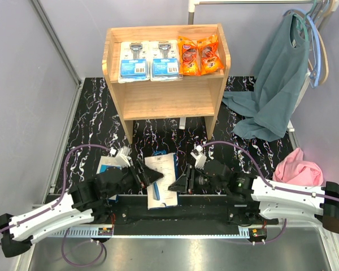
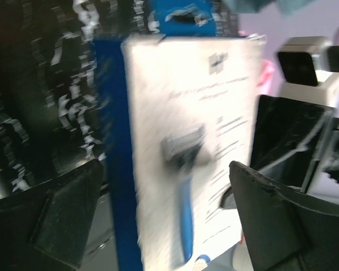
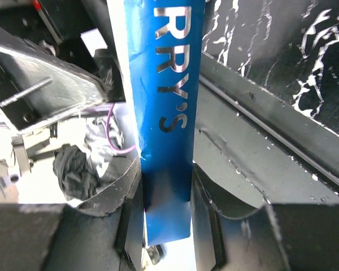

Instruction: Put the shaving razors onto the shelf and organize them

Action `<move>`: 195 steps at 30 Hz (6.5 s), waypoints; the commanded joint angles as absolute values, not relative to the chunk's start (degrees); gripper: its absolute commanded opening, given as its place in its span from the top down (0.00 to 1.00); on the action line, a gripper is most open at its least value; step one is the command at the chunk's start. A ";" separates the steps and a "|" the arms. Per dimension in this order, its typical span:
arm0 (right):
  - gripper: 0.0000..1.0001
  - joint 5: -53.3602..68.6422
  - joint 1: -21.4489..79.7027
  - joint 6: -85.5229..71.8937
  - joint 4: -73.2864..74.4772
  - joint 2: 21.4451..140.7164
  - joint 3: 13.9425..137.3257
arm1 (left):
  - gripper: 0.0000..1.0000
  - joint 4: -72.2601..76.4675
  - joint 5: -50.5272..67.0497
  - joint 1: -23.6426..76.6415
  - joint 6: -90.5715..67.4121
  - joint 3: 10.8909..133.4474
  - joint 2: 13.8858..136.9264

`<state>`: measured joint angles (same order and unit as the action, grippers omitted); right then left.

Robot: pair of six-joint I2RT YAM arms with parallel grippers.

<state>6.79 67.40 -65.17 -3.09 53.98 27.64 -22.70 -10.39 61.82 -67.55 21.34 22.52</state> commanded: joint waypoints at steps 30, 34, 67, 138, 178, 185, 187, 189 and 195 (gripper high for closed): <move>0.17 3.08 67.50 -69.87 -12.22 35.53 16.09 | 0.83 -3.17 -15.11 62.05 -70.22 18.02 11.70; 0.17 2.20 67.50 -71.01 -12.04 29.89 13.36 | 0.83 -2.29 -17.92 62.05 -71.54 17.05 9.76; 0.93 0.88 67.59 -70.93 -13.45 29.27 13.62 | 0.03 -11.93 -21.18 61.96 -68.56 23.02 12.13; 0.92 23.11 40.35 -58.00 -15.73 91.13 71.10 | 0.01 -74.45 -34.01 62.05 -74.88 48.08 28.82; 0.53 25.31 36.91 -63.02 -10.20 103.80 84.29 | 0.01 -72.60 -32.34 62.05 -74.62 46.50 24.35; 0.25 23.56 37.00 -62.14 -8.35 100.99 82.09 | 0.01 -72.60 -32.08 62.05 -74.88 45.97 23.47; 0.17 23.38 37.00 -62.05 -7.48 100.11 81.56 | 0.01 -72.69 -32.08 61.96 -74.88 45.97 23.38; 0.08 22.94 36.91 -61.79 -6.60 99.50 81.04 | 0.01 -72.60 -31.99 61.96 -74.80 45.88 23.38; 0.03 23.82 37.18 -61.35 -4.92 98.00 78.84 | 0.01 -72.16 -31.82 61.96 -74.62 45.62 23.20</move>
<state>24.56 37.50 -62.65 -6.94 101.27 80.55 -74.54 -32.05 61.82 -74.87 46.22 23.92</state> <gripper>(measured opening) 0.963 0.988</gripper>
